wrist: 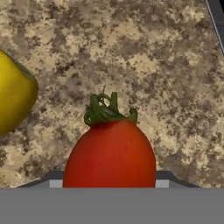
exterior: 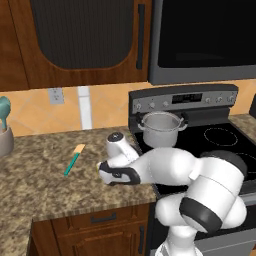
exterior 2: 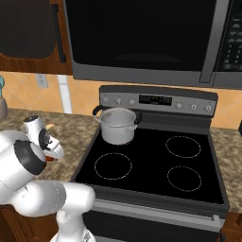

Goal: Put the tomato and lemon in the pot. Retrieve the spatula and lightly stir the vegetables in the pot.

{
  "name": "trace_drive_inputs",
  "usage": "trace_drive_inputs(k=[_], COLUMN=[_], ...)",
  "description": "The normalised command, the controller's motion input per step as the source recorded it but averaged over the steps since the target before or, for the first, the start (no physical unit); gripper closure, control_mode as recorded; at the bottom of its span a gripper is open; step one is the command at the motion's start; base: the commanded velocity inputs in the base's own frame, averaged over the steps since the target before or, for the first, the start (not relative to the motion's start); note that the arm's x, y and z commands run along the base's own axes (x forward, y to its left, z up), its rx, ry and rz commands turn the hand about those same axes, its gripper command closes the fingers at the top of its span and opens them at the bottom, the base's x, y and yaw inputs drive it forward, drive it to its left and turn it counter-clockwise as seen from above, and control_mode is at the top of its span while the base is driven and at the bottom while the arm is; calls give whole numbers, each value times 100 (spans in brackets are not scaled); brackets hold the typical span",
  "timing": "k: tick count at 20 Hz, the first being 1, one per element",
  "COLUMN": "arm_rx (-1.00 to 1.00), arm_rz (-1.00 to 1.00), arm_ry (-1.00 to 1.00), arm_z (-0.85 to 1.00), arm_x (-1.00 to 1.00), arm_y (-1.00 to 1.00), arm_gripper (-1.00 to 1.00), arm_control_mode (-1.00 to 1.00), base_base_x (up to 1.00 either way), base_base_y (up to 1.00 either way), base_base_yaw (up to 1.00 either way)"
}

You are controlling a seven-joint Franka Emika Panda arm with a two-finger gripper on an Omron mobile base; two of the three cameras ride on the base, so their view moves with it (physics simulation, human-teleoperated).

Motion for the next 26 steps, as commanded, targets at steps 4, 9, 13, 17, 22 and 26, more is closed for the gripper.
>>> trace_drive_inputs(k=[4, 9, 13, 17, 22, 26], arm_rx=[0, 0, 0, 4, 12, 4], arm_rz=[0, -5, -10, -9, -2, 0], arm_ry=[-41, -35, -16, -2, 5, 0], arm_z=[92, 100, 100, 100, 100, 100], arm_x=[-70, -31, 0, 4, 22, 18], arm_y=[-34, -75, -99, -93, -69, -38], arm_gripper=[100, 100, 100, 100, 100, 100], arm_control_mode=[-100, -100, -100, -100, -100, -100], base_base_x=[0, 0, 0, 0, 0, 0], base_base_y=[0, 0, 0, 0, 0, 0], base_base_yaw=[0, 0, 0, 0, 0, 0])
